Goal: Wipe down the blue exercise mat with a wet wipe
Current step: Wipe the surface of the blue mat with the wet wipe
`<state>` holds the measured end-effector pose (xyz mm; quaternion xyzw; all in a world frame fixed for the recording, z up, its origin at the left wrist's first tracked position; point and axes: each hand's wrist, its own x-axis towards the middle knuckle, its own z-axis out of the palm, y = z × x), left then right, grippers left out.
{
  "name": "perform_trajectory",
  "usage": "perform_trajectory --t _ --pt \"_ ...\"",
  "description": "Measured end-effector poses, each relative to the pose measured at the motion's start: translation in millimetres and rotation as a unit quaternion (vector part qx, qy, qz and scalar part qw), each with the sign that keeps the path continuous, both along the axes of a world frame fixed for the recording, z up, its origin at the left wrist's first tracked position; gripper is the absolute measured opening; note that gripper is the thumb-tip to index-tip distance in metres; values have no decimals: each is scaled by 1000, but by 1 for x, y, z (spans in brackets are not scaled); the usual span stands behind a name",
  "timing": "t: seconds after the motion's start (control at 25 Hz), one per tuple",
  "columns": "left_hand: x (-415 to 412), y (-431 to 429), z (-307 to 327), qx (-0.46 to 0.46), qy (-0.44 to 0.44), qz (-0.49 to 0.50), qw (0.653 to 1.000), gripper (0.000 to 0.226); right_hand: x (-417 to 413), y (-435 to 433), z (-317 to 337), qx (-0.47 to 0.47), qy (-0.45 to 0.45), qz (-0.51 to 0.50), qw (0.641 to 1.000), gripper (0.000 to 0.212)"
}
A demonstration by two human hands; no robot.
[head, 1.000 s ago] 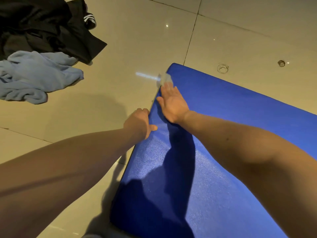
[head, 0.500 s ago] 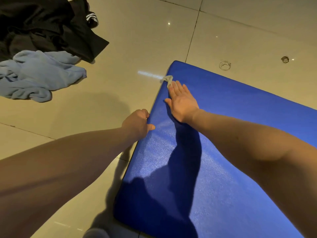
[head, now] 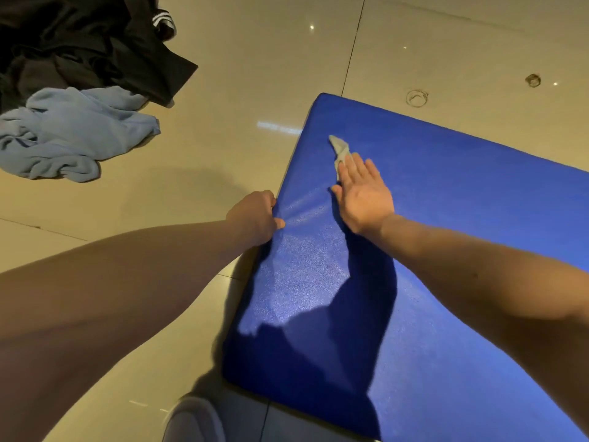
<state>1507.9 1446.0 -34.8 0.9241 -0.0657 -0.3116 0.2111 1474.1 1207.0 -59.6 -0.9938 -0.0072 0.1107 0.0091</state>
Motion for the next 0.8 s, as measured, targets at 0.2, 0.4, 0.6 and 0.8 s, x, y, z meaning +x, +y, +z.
perform_trajectory --t 0.2,0.4,0.6,0.8 --pt "-5 -1 1 10 -9 -1 1000 31 8 -22 3 7 64 -128 990 65" --pt "-2 -3 -2 46 -21 -27 998 37 -51 37 0 71 20 -7 997 69" --pt "0 -7 -1 76 -17 -44 996 46 -102 53 0 125 31 143 981 62" --pt "-2 -5 0 65 -15 -38 997 43 -50 12 3 124 12 39 991 68"
